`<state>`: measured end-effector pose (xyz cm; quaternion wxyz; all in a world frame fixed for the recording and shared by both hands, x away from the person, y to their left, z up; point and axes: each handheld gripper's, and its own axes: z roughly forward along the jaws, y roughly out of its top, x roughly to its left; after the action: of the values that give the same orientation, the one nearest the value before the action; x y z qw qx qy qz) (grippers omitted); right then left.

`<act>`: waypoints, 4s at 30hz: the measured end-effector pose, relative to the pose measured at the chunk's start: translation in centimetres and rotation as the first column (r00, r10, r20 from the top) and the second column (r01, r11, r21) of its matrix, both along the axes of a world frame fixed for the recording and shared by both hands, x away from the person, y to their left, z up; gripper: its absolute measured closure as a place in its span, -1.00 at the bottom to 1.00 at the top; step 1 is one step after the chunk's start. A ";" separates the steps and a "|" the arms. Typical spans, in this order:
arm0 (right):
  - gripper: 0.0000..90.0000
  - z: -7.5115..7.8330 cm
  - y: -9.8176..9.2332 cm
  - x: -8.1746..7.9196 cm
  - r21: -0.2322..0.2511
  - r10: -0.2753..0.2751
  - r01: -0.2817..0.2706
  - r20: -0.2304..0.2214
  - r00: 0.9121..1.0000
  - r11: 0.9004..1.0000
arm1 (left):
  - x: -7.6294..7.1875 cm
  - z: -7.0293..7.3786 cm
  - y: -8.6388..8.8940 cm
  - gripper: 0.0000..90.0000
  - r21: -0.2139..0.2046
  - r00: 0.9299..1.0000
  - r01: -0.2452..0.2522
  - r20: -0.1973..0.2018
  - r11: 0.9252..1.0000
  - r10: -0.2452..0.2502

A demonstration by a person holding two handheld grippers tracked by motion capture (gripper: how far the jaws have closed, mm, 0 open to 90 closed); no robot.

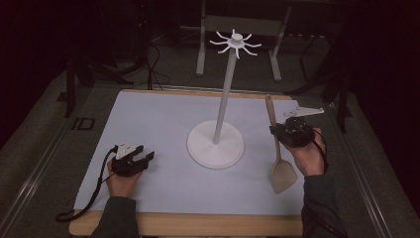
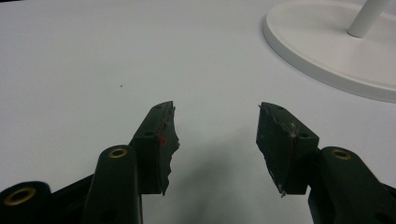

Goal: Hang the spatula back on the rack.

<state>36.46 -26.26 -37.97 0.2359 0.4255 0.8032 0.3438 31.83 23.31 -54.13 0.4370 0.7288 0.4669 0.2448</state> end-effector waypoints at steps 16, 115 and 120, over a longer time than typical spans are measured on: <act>0.67 1.2 -0.5 -0.6 0.045 0.019 -0.023 0.083 0.996 0.999 | 0.0 0.0 0.0 0.05 -0.001 1.000 -0.001 -0.002 1.000 0.001; 0.67 8.6 4.9 -0.6 0.146 0.170 -0.215 0.272 0.947 0.966 | 0.0 0.0 0.0 0.05 -0.001 1.000 -0.001 -0.004 1.000 0.001; 0.67 9.2 5.3 -0.7 0.147 0.177 -0.225 0.283 0.943 0.963 | 0.0 0.0 0.0 0.05 -0.001 1.000 -0.001 -0.003 1.000 0.001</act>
<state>35.79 -21.00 -28.81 0.2666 0.3098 0.7696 0.4905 31.85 23.34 -54.13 0.4366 0.7286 0.4681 0.2436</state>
